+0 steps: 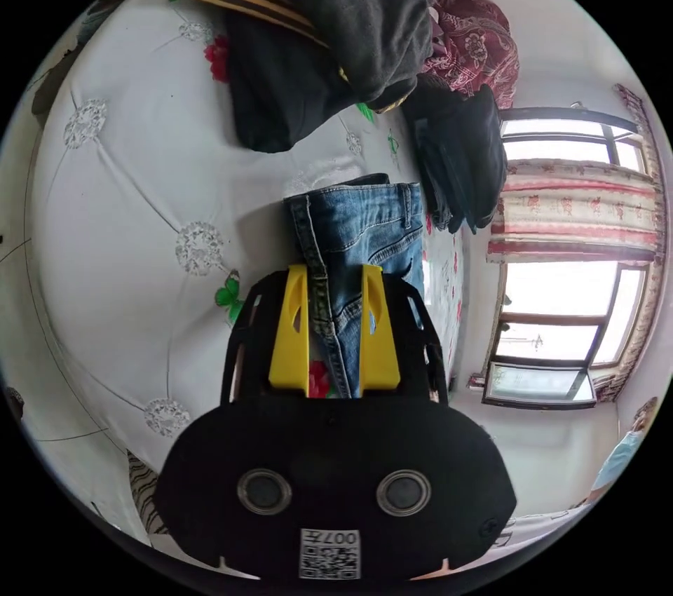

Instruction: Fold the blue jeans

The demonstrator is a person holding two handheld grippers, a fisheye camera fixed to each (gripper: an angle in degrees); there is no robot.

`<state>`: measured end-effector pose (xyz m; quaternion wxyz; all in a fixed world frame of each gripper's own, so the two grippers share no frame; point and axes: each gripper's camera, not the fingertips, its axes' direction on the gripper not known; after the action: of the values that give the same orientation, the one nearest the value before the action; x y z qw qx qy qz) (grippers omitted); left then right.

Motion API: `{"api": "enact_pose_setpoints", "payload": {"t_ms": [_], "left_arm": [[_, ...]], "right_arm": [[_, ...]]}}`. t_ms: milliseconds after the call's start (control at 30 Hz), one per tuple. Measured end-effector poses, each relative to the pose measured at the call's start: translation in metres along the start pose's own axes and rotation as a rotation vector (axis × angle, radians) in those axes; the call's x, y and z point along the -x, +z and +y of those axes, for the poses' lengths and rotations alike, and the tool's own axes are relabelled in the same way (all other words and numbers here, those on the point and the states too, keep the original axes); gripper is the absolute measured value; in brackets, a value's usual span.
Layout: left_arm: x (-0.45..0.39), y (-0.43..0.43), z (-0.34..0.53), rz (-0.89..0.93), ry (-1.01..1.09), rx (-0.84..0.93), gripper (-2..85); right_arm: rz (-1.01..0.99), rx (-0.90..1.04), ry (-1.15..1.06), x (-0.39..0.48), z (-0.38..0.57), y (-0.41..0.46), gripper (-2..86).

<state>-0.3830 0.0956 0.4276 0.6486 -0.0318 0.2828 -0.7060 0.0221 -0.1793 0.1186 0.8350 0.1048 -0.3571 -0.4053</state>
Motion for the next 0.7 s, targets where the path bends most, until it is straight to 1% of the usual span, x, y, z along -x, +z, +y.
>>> {"api": "enact_pose_setpoints", "payload": {"t_ms": [67,100,133,167,233,267,333,367,433,467,533,567,633,700], "left_arm": [[0.005,-0.004,-0.001,0.017,-0.017,0.024,10.3],[0.001,-0.011,0.003,-0.002,0.036,0.029,9.6],[-0.011,-0.02,0.01,-0.066,0.14,0.023,8.9],[-0.019,-0.024,0.016,-0.105,0.212,0.02,8.5],[-0.058,-0.027,0.046,-0.245,0.514,0.063,8.0],[-0.069,-0.024,0.055,-0.256,0.593,0.085,7.8],[-0.111,0.005,0.095,-0.218,0.863,0.241,7.5],[-0.121,0.015,0.106,-0.183,0.923,0.288,7.5],[-0.159,0.064,0.155,-0.002,1.125,0.488,7.7],[-0.168,0.076,0.169,0.037,1.171,0.527,7.8],[-0.2,0.126,0.223,0.164,1.339,0.65,7.8],[-0.207,0.138,0.237,0.183,1.375,0.67,7.9],[-0.23,0.187,0.289,0.195,1.516,0.759,8.0],[-0.239,0.218,0.322,0.164,1.594,0.803,8.1]], "right_arm": [[-0.103,-0.146,0.121,-0.024,0.014,-0.028,1.4],[-0.171,-0.278,0.218,-0.047,0.032,-0.058,1.4],[-0.221,-0.413,0.317,-0.075,0.058,-0.09,1.3],[-0.247,-0.481,0.362,-0.089,0.073,-0.106,1.3],[-0.32,-0.735,0.555,-0.142,0.145,-0.157,1.1],[-0.337,-0.794,0.604,-0.155,0.166,-0.166,1.0],[-0.402,-1.022,0.78,-0.195,0.249,-0.183,0.8],[-0.404,-1.07,0.831,-0.202,0.27,-0.184,0.8],[-0.395,-1.225,1.034,-0.225,0.345,-0.177,0.6],[-0.395,-1.253,1.09,-0.23,0.362,-0.172,0.6],[-0.433,-1.34,1.284,-0.247,0.42,-0.15,0.4],[-0.451,-1.343,1.324,-0.251,0.431,-0.144,0.4],[-0.468,-1.26,1.44,-0.267,0.454,-0.124,0.3],[-0.473,-1.225,1.449,-0.275,0.462,-0.114,0.2]]}}
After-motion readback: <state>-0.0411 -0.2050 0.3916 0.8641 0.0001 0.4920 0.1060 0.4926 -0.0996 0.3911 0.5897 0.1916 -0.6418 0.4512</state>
